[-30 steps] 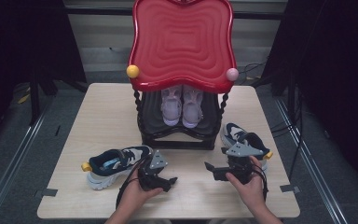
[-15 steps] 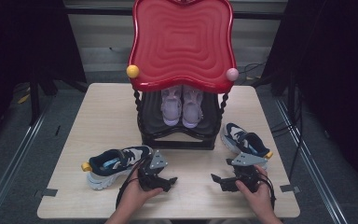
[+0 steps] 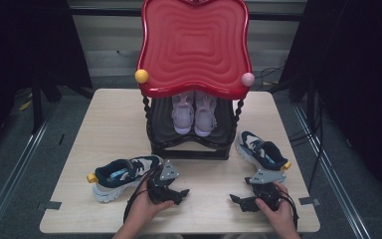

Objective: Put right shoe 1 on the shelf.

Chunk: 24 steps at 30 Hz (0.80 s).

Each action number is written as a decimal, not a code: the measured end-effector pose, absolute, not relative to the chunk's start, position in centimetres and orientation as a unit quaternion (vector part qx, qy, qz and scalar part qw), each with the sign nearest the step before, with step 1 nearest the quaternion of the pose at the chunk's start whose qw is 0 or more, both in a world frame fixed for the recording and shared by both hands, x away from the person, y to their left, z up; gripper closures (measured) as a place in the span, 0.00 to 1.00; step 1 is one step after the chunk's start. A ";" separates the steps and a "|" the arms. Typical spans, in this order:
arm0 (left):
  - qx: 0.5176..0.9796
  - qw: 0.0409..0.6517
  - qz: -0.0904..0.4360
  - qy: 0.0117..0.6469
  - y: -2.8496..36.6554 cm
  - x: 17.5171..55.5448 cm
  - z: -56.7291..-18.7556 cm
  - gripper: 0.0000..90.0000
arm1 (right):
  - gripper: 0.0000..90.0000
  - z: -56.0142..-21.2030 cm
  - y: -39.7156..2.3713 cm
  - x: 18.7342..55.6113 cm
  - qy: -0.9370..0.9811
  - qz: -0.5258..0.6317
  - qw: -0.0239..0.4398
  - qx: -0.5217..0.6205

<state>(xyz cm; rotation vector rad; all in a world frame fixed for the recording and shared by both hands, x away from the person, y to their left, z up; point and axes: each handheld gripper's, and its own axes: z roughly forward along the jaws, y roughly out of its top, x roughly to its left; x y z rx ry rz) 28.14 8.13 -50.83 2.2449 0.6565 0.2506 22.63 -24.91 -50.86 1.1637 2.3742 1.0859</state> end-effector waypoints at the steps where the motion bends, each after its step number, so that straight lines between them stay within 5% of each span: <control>1: 0.883 0.381 0.098 0.256 8.1 28.1 -50.8 0.19 | 0.16 -50.9 -24.9 22.6 0.824 0.375 0.142 0.400; 24: 0.882 0.386 0.093 0.256 8.1 28.1 -50.8 0.17 | 0.14 -51.0 -24.8 22.6 0.839 0.363 0.149 0.377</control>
